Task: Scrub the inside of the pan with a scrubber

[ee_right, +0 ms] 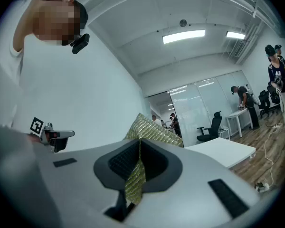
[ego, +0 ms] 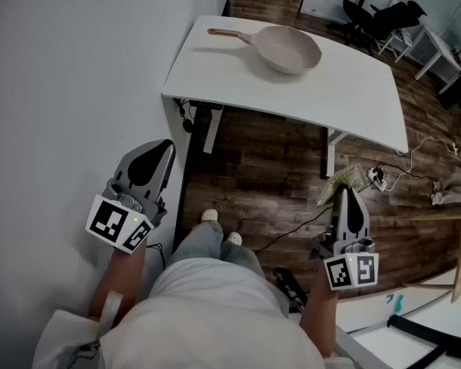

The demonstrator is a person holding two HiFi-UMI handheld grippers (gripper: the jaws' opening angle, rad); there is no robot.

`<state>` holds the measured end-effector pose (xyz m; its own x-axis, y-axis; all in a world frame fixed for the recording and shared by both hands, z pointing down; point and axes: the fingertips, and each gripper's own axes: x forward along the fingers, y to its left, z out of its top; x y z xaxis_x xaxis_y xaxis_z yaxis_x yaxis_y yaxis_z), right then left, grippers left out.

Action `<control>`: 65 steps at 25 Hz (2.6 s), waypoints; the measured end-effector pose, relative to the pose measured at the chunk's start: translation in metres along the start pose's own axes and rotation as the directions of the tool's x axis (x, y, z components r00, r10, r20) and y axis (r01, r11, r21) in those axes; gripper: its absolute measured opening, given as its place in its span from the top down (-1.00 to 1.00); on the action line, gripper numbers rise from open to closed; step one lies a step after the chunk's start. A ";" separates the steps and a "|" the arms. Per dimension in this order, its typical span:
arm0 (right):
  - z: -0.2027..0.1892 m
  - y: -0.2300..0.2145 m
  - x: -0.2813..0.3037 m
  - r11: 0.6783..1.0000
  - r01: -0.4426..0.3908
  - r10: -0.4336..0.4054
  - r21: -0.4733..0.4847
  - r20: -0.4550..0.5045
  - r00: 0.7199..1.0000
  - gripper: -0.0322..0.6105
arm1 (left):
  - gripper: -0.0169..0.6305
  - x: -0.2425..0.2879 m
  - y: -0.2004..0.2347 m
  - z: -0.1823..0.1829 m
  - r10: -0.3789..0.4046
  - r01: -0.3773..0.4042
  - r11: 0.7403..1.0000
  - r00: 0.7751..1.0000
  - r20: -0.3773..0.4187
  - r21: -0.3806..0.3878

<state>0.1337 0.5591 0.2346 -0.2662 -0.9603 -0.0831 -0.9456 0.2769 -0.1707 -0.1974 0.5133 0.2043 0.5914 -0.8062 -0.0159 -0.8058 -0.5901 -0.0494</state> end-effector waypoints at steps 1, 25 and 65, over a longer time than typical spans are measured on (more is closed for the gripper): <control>-0.001 0.000 0.000 1.000 0.000 0.000 -0.001 -0.002 1.000 0.82 | 0.91 0.000 0.000 -0.001 0.000 0.000 1.000 1.000 -0.001 0.001; 0.010 -0.010 0.013 0.998 -0.052 0.052 0.019 -0.003 0.999 0.82 | 0.91 0.022 -0.006 -0.002 0.000 0.001 1.000 1.000 0.009 -0.028; 0.014 -0.031 0.066 0.999 -0.047 0.047 0.022 0.006 0.999 0.82 | 0.91 0.090 0.020 -0.012 -0.028 0.028 0.999 1.000 0.007 -0.047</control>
<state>0.1480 0.4873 0.2205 -0.3088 -0.9462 -0.0968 -0.9278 0.3221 -0.1882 -0.1606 0.4290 0.2139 0.6139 -0.7891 -0.0211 -0.7893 -0.6140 -0.0031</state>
